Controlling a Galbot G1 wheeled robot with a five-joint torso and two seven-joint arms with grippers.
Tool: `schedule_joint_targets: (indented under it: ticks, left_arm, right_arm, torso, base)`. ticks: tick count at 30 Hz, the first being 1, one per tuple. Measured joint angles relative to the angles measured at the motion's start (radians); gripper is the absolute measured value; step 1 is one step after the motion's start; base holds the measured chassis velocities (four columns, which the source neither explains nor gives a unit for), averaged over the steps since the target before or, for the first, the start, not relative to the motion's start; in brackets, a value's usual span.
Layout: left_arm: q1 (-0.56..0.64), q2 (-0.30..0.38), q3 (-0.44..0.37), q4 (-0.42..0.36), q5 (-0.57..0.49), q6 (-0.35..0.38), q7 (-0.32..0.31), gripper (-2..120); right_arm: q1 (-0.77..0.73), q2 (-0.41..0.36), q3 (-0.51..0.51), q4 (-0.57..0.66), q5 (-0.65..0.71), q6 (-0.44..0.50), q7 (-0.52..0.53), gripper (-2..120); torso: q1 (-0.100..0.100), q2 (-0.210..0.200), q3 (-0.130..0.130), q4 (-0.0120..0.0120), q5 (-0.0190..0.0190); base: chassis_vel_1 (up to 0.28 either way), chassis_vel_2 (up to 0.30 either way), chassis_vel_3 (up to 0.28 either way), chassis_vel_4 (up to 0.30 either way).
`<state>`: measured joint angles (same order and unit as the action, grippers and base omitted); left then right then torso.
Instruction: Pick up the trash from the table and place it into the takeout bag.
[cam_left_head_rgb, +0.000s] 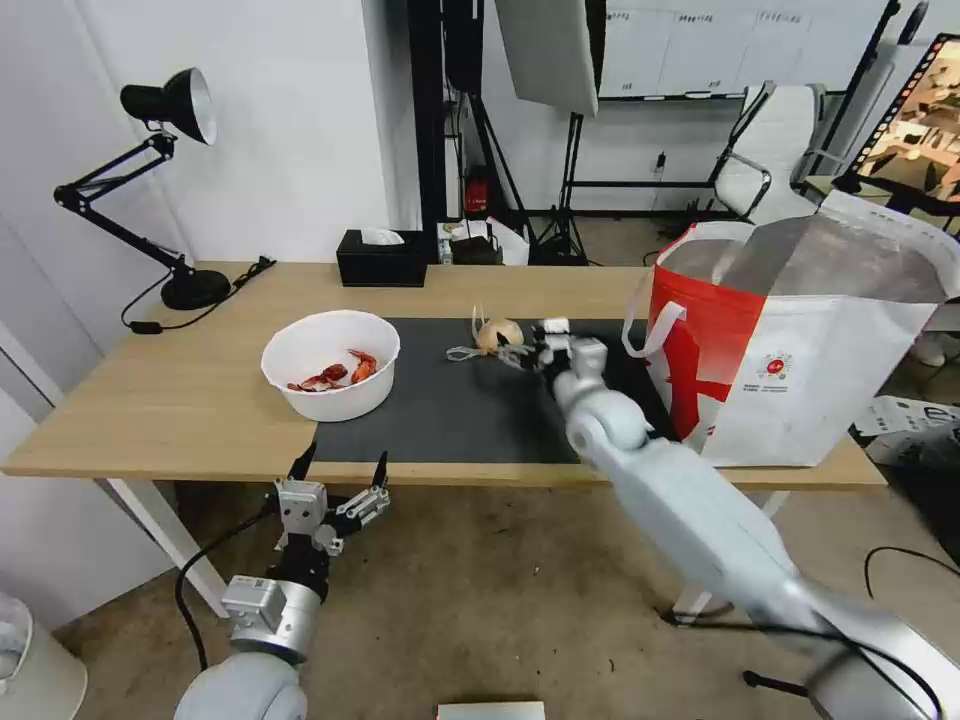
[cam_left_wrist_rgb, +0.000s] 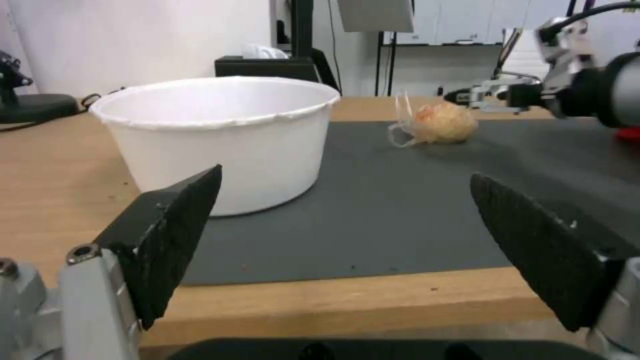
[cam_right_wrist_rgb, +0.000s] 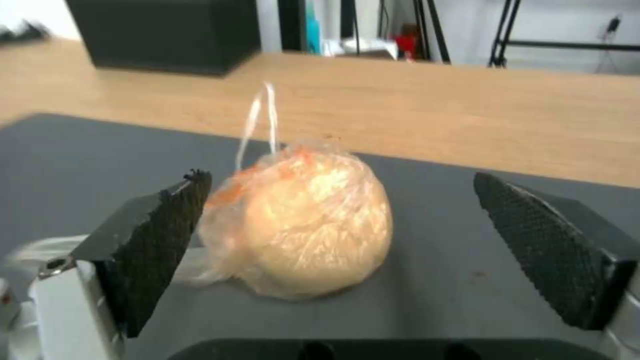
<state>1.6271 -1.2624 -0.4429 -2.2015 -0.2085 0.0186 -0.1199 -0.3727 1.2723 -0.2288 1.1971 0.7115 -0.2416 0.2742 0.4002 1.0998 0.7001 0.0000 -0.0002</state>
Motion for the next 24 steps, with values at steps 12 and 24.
schedule_joint_targets:
  ticks: [12,24]
  left_arm:
    - [0.005,-0.003,-0.013,0.002,0.0,-0.009,0.0,100]
    - [0.002,-0.003,-0.013,0.003,-0.002,-0.012,-0.002,100]
  right_arm:
    - [0.109,0.121,-0.014,-0.21,-0.059,-0.073,-0.012,100]
    - [0.125,0.121,-0.01,-0.249,-0.031,-0.1,-0.039,100]
  torso:
    - [0.0,0.0,0.0,0.0001,0.0]
    - [0.0,0.0,0.0,0.0,0.0002]
  base:
    - [0.0,0.0,0.0,0.0]
    - [0.0,0.0,0.0,0.0]
